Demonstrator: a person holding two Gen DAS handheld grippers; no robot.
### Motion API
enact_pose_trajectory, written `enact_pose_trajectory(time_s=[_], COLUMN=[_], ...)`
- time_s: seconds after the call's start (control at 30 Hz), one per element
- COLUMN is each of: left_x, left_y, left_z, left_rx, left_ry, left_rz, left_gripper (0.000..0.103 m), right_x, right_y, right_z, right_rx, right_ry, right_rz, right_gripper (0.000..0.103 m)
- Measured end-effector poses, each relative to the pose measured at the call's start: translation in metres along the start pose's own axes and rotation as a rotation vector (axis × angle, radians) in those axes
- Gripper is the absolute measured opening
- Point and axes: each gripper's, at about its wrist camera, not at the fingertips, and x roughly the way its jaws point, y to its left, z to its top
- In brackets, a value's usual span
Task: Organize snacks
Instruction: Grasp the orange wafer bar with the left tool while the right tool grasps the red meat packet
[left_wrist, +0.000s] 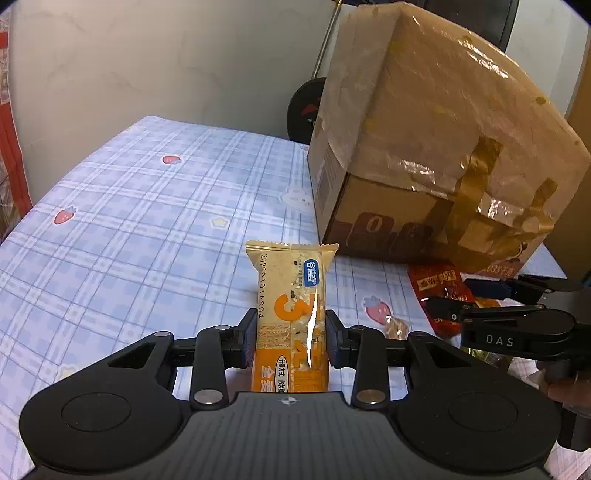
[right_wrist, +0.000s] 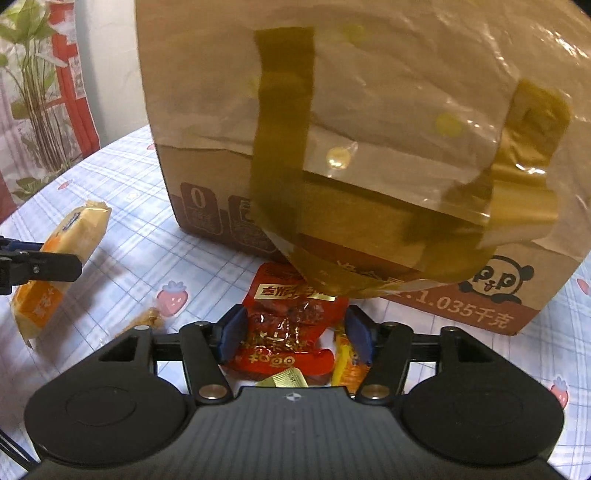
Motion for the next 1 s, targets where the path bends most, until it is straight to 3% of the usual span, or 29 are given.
enact_pose_trajectory(time_s=[0.13, 0.2, 0.4, 0.5, 0.57, 0.77, 1.0], left_x=[0.001, 0.003, 0.005, 0.006, 0.005, 0.006, 0.005], left_y=[-0.002, -0.003, -0.001, 0.002, 0.004, 0.002, 0.002], left_z=[-0.003, -0.004, -0.007, -0.009, -0.010, -0.008, -0.008], left_rx=[0.003, 0.001, -0.017, -0.039, -0.054, -0.054, -0.045], left_ry=[0.007, 0.013, 0.023, 0.022, 0.020, 0.021, 0.030], left_rz=[-0.001, 0.001, -0.005, -0.012, -0.017, -0.017, -0.020], left_gripper=[0.039, 0.039, 0.039, 0.039, 0.039, 0.039, 0.039], right_x=[-0.007, -0.012, -0.024, -0.031, -0.032, -0.047, -0.062], right_y=[0.005, 0.009, 0.003, 0.002, 0.001, -0.017, -0.054], right_z=[-0.005, -0.009, -0.022, -0.025, -0.024, -0.026, -0.032], right_rx=[-0.035, -0.061, -0.040, -0.045, -0.032, 0.082, 0.350], right_ry=[-0.002, -0.002, -0.002, -0.002, 0.005, 0.001, 0.031], right_rz=[-0.002, 0.001, 0.028, 0.028, 0.023, 0.064, 0.108], right_gripper=[0.060, 0.051, 0.043, 0.034, 0.014, 0.011, 0.011])
